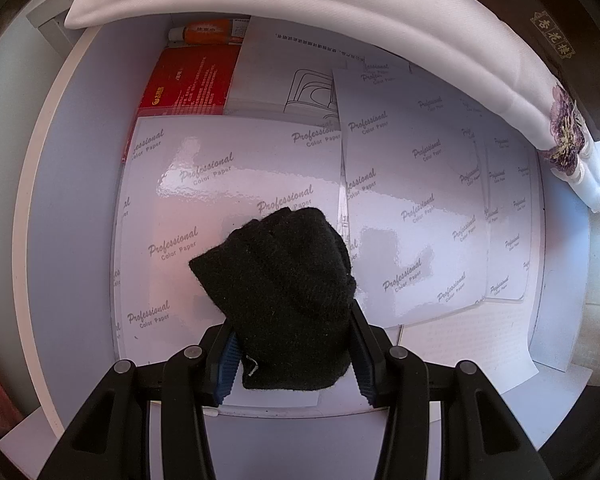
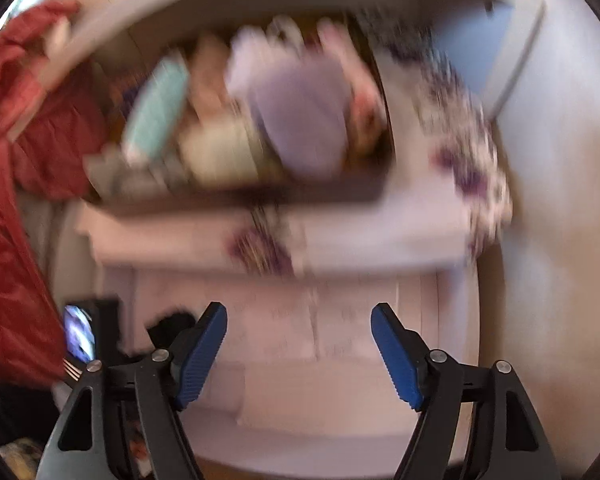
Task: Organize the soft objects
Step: 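Open the right tool to release the lavender hat in the tray, then move the right tool back down over the drawer, then carry the black knit item up into the gold tray with the left tool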
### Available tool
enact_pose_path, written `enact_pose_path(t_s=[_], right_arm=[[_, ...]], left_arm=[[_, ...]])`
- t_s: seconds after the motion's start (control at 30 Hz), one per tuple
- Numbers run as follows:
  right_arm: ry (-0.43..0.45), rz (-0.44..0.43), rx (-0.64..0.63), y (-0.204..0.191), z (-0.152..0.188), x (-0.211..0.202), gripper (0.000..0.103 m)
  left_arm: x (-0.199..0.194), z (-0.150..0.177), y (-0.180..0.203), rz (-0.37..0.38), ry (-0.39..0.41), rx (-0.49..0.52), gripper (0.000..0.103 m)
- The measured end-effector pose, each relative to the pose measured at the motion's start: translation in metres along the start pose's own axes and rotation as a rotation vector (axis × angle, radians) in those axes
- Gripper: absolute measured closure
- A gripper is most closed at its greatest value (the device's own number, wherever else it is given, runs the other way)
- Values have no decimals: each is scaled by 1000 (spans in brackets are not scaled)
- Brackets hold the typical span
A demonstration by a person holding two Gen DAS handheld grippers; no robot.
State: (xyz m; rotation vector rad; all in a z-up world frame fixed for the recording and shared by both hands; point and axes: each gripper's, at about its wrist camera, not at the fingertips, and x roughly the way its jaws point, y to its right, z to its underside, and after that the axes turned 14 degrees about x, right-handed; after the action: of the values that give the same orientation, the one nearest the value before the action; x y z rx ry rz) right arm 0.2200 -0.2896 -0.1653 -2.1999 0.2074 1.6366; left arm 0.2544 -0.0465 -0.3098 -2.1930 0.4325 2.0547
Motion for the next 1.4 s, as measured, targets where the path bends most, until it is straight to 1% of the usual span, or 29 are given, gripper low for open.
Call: enact_pose_path(t_s=[0.1,0.2,0.37,0.5,0.73,0.9,1.03,1.17,1.4], right_arm=[[-84,65,16,6,15,30,28],[-146,114,31,12,23,60,28],[-214,165,31,17,40,95,28],[-249,197,21,20,49,112,27],[-237,197,24,21,46,119,24],[-245,192,34,23,45,126,24],[-249,190,31,23,51,126,24],[-250,188,35,23,50,128,24],[-249,188,33,24,50,129,24]], left_arm=[[0,0,0,0,0,-1,55],[0,0,1,0,0,-2,55],[-2,0,3,-7,8,5,56],[-5,2,6,-18,22,14,58],[-13,8,4,-10,60,-7,59],[-22,12,2,-23,80,-19,59],[-34,23,6,-54,96,-18,59],[-53,27,9,-71,147,-21,59],[-102,36,16,-97,265,-1,59]])
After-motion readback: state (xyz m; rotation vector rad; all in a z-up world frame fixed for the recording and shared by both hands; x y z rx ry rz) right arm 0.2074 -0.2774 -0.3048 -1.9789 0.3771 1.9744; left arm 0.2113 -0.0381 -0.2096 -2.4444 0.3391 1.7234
